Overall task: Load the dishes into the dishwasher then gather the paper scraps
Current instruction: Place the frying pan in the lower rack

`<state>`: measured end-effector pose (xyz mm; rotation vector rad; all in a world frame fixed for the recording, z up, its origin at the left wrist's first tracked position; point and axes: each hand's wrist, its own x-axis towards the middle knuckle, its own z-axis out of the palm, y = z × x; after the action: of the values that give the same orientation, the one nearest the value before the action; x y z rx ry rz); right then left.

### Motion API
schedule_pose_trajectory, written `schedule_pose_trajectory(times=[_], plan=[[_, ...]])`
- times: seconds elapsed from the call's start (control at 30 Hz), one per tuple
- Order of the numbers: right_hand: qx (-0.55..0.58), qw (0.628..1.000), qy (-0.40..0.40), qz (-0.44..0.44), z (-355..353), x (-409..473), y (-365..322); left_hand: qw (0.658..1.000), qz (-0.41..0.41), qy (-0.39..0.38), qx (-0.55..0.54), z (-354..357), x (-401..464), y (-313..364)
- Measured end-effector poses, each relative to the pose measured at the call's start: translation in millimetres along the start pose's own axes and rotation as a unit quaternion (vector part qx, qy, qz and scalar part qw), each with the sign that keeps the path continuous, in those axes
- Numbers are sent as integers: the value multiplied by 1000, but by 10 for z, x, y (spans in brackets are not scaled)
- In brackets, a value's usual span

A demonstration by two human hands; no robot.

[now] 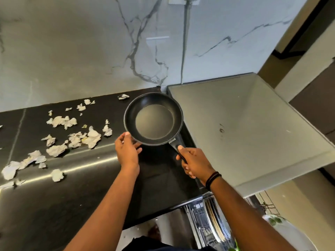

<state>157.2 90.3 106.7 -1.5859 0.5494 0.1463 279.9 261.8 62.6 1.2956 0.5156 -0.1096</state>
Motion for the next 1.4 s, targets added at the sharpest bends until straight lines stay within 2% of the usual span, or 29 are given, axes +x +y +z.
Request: schedule_pose_trajectory(times=[0.17,0.37,0.5,0.57,0.7,0.87,1.1,1.2,1.4], plan=[[-15,1000,-16,-20,-688,-372,118,998,37,-59,-2,377,-202,-14],[-8,1000,3,-30,-1599,-877,389,986,74,-119,88,899,-811,-276],[-5,1000,5,7,-2251,-1257,642,973,75,-164,141,1275,-1354,-605],[-10,999,21,22,-2520,-1437,758,967,63,-192,154,1455,-1637,-791],[16,993,101,57,-3052,-1859,1170,947,46,-250,197,1816,-2281,-1230],[72,975,183,104,-3577,-2401,1840,894,44,-355,271,2187,-2972,-1795],[141,934,304,126,-3843,-2997,2854,806,-9,-443,393,2521,-3680,-2717],[112,917,357,135,-3866,-3023,3294,764,-21,-460,453,2596,-3713,-3133],[15,875,432,218,-3813,-2785,4175,692,-114,-516,491,2778,-3573,-3939]])
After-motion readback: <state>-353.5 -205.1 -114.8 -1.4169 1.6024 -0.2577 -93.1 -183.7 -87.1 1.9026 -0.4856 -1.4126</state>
